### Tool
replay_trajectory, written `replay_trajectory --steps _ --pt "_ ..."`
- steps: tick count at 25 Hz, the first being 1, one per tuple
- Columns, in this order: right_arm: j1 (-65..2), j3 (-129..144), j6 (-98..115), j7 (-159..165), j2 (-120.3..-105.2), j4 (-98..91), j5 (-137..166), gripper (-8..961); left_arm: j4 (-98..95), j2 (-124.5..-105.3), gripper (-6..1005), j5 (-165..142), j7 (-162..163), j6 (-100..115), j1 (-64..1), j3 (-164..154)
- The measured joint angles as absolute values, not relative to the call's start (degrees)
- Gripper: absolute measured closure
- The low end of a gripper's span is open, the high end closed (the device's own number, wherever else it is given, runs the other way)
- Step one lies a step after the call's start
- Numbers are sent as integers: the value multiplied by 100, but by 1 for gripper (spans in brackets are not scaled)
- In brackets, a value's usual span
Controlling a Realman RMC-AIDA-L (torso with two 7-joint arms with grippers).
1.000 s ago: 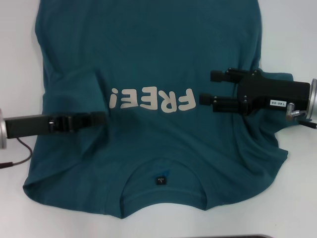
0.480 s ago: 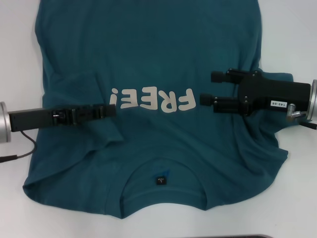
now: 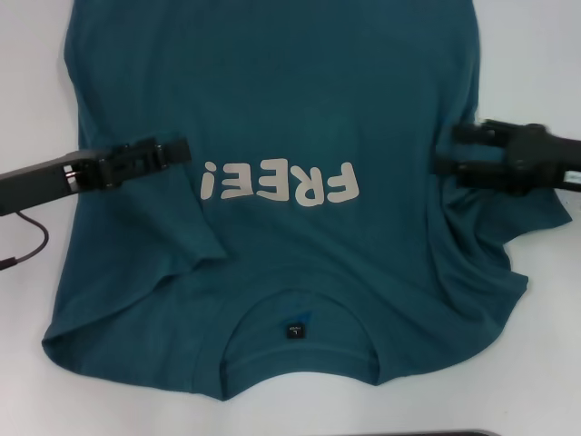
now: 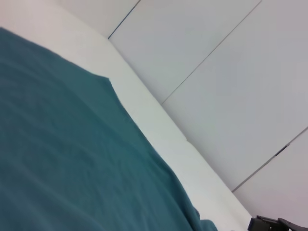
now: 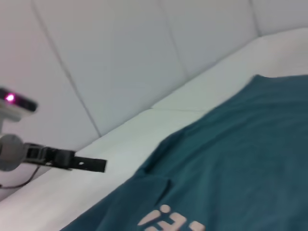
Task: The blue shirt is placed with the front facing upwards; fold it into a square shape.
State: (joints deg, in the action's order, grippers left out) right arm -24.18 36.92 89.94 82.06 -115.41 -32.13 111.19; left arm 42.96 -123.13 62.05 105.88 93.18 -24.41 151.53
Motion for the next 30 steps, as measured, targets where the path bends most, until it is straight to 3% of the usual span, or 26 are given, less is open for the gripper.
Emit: replay_trajectory --steps 5,11,30 --pt "-2234 3652 9045 9099 -11261 -3464 11227 99 4282 -12351 89 6213 10411 9280 -2483 15119" --pt "-2165 3596 9000 10056 -11060 -3638 11764 99 4150 -12362 90 6217 10204 9246 -2542 15110" --pt "-2102 3065 8595 11030 -11040 -4089 12711 100 4064 -12366 90 6223 10224 9175 -2547 15124"
